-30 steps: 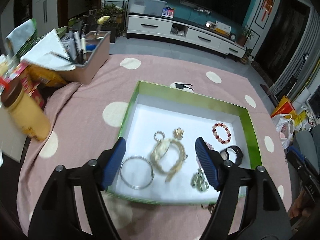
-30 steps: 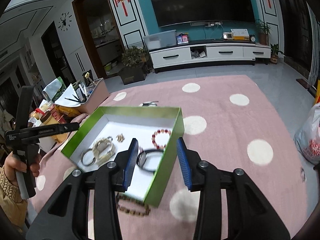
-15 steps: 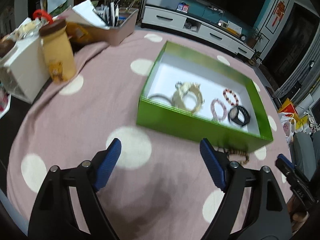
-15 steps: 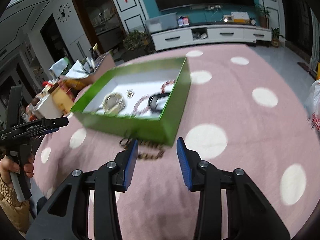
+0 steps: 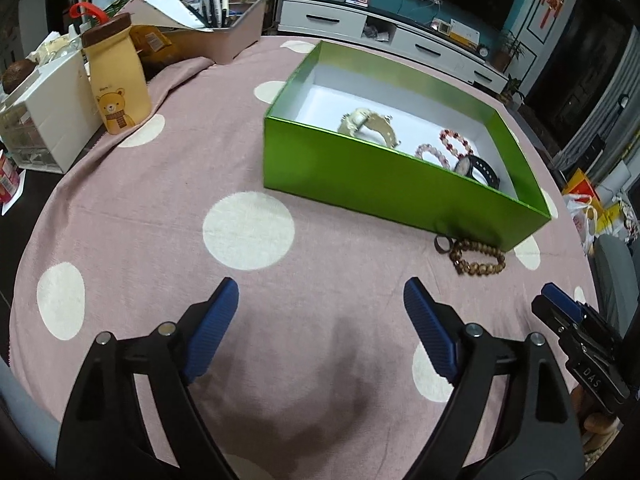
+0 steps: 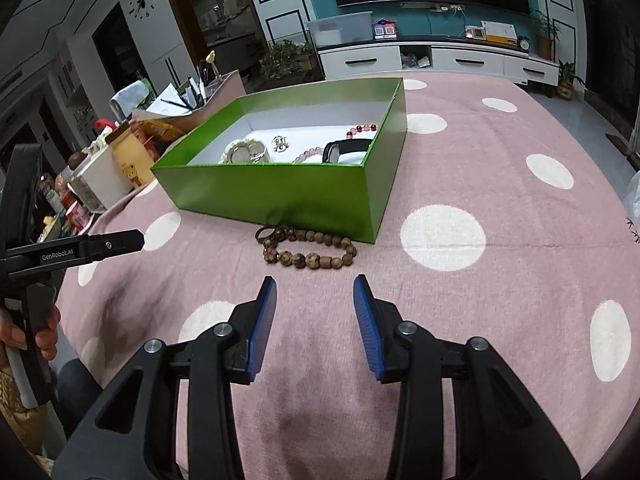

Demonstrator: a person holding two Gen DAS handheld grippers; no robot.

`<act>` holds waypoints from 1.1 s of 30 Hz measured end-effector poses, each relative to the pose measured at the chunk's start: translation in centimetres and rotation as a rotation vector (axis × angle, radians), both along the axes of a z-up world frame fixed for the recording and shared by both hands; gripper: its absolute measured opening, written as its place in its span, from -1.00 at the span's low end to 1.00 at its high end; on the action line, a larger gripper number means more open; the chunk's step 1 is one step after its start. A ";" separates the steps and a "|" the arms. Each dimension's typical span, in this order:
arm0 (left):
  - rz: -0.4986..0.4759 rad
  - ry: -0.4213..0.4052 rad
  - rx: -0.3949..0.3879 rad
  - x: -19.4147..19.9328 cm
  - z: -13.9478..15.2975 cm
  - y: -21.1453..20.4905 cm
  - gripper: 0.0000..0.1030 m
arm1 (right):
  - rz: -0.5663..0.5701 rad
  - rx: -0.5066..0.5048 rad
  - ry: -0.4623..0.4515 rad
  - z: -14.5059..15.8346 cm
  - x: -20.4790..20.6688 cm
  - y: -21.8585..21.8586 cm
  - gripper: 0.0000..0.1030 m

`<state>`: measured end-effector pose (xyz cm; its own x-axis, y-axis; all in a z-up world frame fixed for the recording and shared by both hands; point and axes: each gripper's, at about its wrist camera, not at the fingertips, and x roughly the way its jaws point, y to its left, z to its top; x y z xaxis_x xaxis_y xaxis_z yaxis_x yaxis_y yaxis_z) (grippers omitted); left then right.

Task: Organize jewelry
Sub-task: 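Move both open tools back to the brown wooden bead bracelet beside the box, then grasp the small dark ring with the left tool while the right grasps the wooden bead bracelet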

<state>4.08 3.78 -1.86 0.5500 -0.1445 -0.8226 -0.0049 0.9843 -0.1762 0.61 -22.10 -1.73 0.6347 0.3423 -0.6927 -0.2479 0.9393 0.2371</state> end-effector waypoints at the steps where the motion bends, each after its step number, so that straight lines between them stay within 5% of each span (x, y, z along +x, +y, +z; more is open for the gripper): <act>1: -0.008 0.002 0.001 -0.1 -0.1 -0.3 0.71 | 0.004 -0.004 -0.001 -0.1 0.0 0.1 -0.22; 33: -0.095 0.005 -0.020 1.6 -1.8 -3.0 0.72 | 0.345 -0.186 -0.033 -2.1 5.8 4.5 -0.22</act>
<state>5.68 0.82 -3.68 0.5288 -0.2119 -0.8219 0.0872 0.9768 -0.1957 6.36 -17.64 -3.80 0.5273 0.4103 -0.7440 -0.5616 0.8254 0.0572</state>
